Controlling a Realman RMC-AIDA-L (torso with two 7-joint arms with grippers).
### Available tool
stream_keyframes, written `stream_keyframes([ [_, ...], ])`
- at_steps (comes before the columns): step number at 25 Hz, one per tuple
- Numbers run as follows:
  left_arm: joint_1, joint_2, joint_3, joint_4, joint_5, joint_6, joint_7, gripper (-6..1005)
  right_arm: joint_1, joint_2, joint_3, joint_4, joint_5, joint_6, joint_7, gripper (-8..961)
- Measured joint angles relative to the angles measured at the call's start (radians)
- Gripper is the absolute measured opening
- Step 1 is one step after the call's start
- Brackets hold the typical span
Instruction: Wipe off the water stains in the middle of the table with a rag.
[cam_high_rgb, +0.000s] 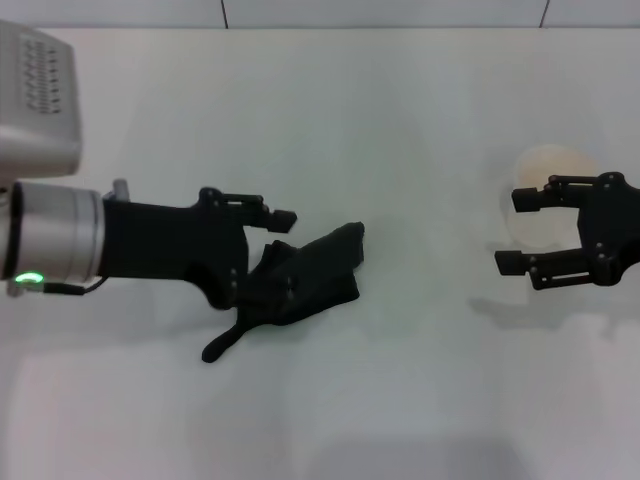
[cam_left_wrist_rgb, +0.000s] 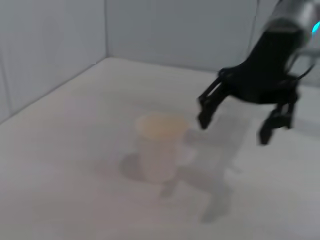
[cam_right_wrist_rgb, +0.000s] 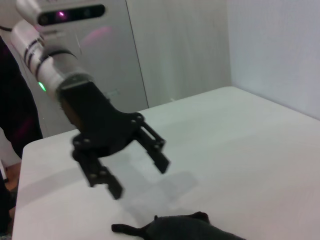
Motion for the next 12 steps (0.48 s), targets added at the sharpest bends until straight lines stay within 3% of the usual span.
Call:
stream_keyframes([
  [6,0.019,0.0,-0.08,0.001,-0.042,0.114,0.0,736,-0.003,0.0,0.017,-0.003,-0.004,-0.004,-0.004,840],
  [12,0.038,-0.001,-0.084,0.002,-0.043,0.122,0.0,734,-0.004,-0.001,0.02,-0.01,-0.006,-0.015,-0.005,839],
])
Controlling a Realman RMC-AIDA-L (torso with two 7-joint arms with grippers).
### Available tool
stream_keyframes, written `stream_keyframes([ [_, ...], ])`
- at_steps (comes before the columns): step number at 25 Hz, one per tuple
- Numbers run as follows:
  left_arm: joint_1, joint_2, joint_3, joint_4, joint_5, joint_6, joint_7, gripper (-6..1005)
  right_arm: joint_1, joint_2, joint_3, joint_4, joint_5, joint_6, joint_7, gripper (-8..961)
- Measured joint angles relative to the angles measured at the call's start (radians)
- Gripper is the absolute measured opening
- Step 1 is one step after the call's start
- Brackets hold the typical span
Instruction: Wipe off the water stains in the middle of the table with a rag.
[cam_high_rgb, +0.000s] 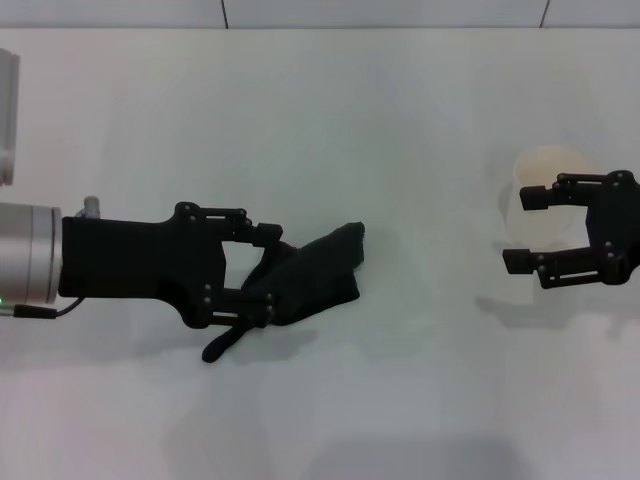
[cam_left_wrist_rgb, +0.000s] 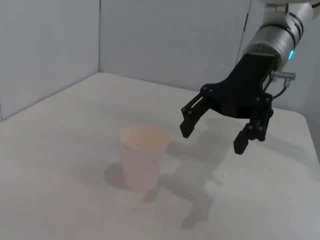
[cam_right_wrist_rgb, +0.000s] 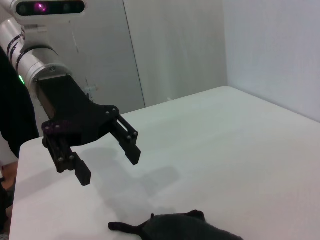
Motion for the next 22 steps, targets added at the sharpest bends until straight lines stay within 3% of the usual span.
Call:
stream_keyframes([
  [22,0.006,0.0,0.01,-0.002,0.014,-0.007,0.009,733,-0.003,0.001,0.0,-0.007,0.0,0.003,-0.001,839],
])
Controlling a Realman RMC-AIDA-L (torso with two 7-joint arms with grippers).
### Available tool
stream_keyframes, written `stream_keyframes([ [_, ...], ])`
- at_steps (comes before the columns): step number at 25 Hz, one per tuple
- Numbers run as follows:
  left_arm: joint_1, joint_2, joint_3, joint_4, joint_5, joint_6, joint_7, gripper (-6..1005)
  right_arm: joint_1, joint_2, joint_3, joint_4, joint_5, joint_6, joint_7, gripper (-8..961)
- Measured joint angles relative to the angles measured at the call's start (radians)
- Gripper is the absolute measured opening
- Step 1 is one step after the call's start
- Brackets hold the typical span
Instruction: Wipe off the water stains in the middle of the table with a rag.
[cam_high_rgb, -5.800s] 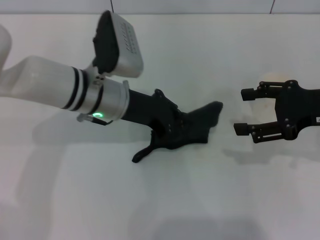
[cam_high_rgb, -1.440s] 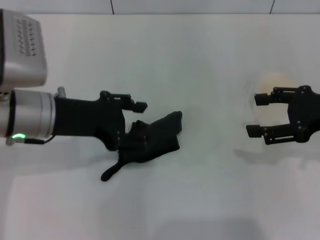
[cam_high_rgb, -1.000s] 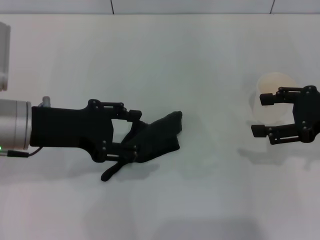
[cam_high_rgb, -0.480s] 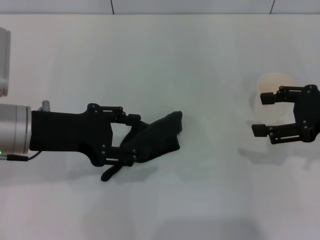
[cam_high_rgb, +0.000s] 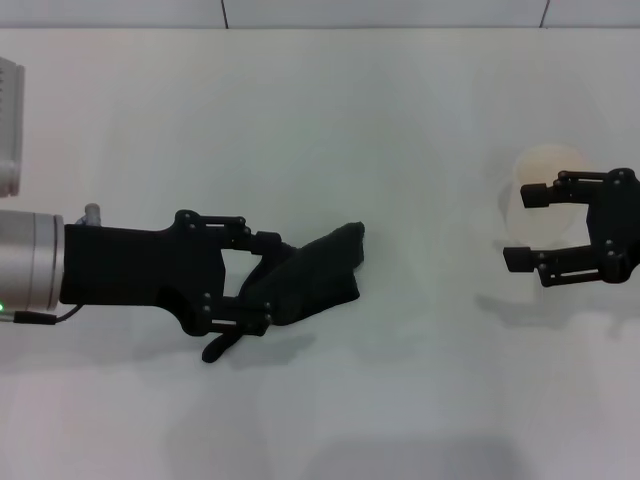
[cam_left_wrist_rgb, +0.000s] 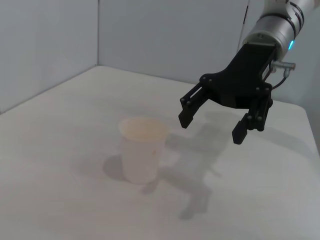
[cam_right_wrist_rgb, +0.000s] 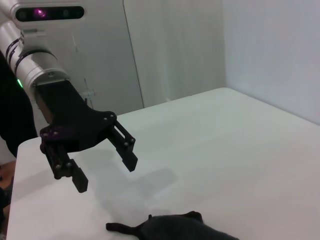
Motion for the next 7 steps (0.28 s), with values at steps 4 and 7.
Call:
stream_keyframes([
  [4,-0.002,0.0,0.0,-0.002,0.005,-0.001,0.0,733,0.0,0.0,0.0,0.0,0.0,0.004,0.0,839],
  [7,-0.003,0.0,-0.001,-0.004,0.005,-0.002,0.0,733,0.0,0.0,0.0,0.0,0.0,0.005,0.0,839],
])
